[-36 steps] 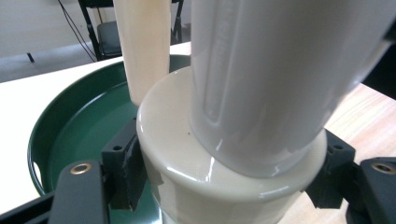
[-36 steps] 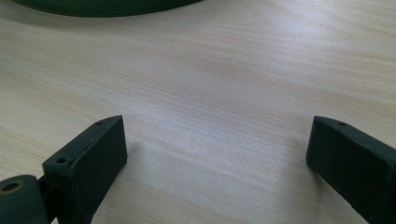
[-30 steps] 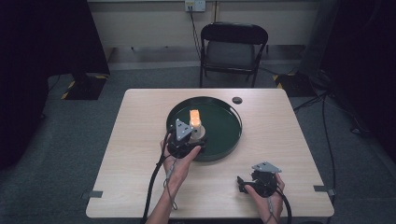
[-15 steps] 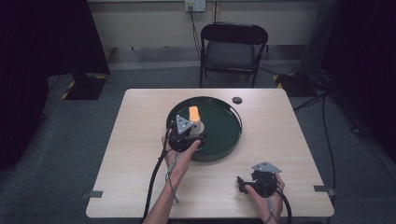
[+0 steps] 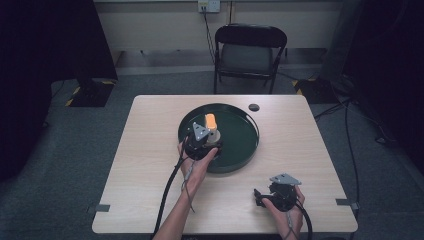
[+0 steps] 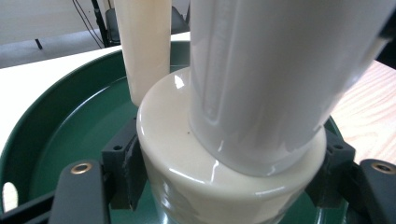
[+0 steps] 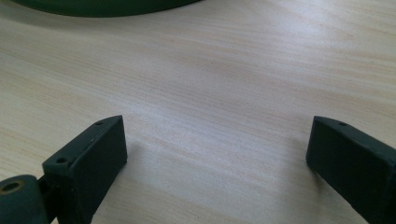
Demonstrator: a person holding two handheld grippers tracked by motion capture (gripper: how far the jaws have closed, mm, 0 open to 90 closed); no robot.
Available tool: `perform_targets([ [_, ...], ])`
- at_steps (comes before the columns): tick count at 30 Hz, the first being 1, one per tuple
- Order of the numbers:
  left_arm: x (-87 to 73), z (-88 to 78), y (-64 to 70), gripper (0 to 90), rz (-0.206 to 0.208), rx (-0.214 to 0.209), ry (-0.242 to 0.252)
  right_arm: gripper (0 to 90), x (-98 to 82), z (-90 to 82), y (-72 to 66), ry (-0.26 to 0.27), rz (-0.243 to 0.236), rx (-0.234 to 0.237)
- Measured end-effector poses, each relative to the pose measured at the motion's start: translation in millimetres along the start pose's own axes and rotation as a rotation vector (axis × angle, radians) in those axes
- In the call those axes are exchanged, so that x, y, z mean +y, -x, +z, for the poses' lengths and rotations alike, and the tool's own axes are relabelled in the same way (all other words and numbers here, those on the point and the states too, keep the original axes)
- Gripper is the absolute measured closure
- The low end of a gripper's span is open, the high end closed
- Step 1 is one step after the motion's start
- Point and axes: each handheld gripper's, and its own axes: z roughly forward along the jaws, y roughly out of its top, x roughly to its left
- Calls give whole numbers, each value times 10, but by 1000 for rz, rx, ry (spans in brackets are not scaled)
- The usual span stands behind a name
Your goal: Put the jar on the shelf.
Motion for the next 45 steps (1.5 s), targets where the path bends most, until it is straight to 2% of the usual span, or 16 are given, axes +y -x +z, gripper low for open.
perform_targets([
  [13,-86,176,-9,286,6,16,-35,44,0,0,-1,-1,1,0],
  [24,-137,291,27,286,8,3,-49,44,0,0,0,0,0,0],
  [45,-174,329,5,286,7,17,-53,44,0,0,0,0,1,0],
])
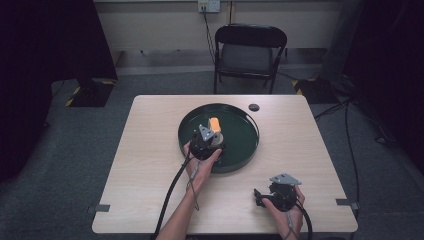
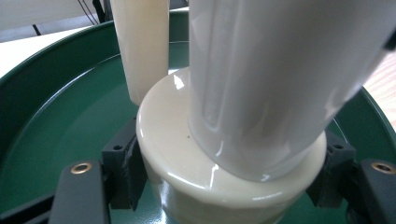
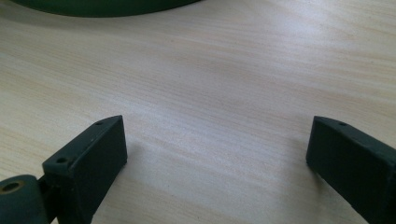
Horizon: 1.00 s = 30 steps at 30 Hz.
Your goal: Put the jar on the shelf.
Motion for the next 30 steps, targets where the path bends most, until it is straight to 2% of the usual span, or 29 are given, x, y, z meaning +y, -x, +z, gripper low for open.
perform_targets([
  [4,-14,-6,10,286,17,6,-2,44,0,0,0,0,0,0],
  [17,8,-9,-8,272,0,-8,-21,44,0,0,0,0,0,0],
  [22,25,-27,-32,226,-19,-15,-14,44,0,0,0,0,0,0],
  [24,31,-34,-39,160,-28,-20,-16,44,0,0,0,0,0,0],
  [30,43,-60,-51,80,-47,-22,-12,44,0,0,0,0,0,0],
])
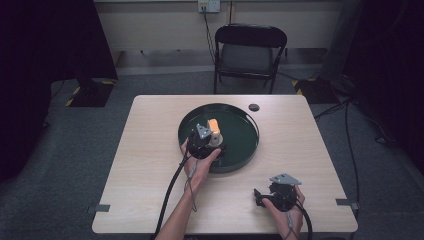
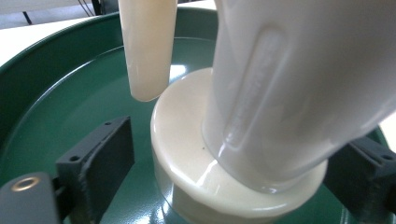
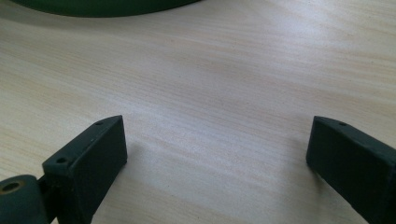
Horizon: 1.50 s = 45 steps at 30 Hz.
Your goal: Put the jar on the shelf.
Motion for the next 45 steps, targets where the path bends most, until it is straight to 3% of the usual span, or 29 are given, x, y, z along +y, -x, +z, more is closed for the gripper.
perform_targets([
  [8,52,-117,7,15,-17,-6,35,44,0,0,0,0,0,0],
  [24,33,-370,-45,18,-47,-39,69,44,0,0,0,0,0,0],
  [41,22,-624,-5,21,-27,-45,104,44,0,0,0,0,0,0],
  [45,-6,-684,-21,21,-43,-52,118,44,0,0,0,0,0,0],
])
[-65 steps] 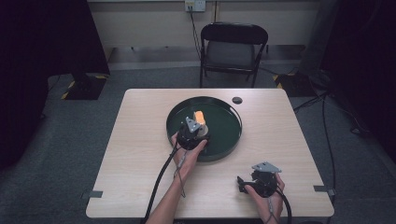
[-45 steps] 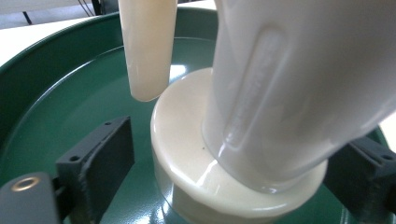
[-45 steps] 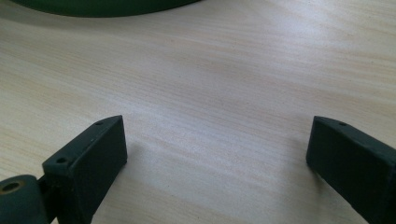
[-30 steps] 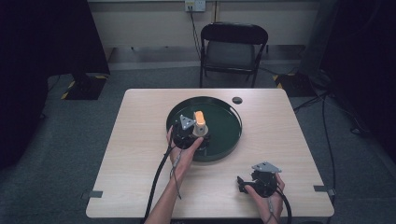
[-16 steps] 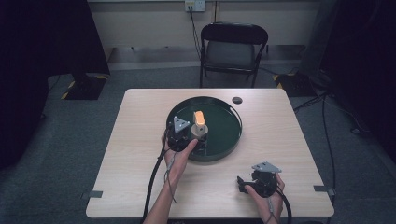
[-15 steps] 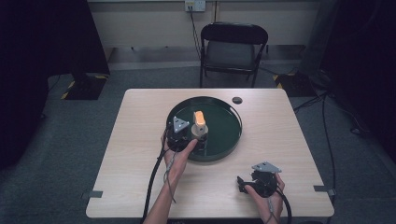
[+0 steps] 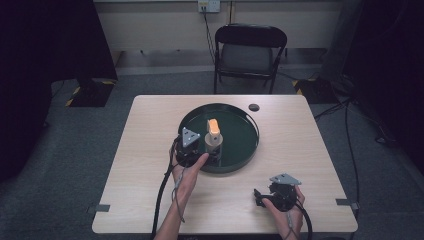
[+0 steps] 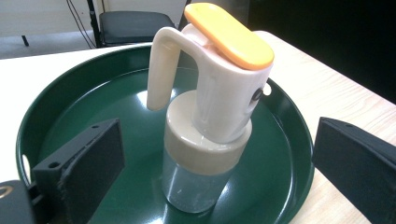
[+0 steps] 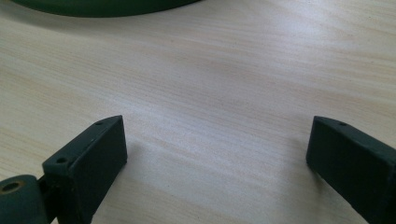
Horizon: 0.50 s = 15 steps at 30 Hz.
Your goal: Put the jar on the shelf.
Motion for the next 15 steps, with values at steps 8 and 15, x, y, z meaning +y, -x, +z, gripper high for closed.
perform_targets([
  [8,-53,-93,-30,14,-17,11,-1,44,0,0,0,0,0,0],
  [15,-92,-183,-29,14,-19,22,3,44,0,0,0,0,0,0],
])
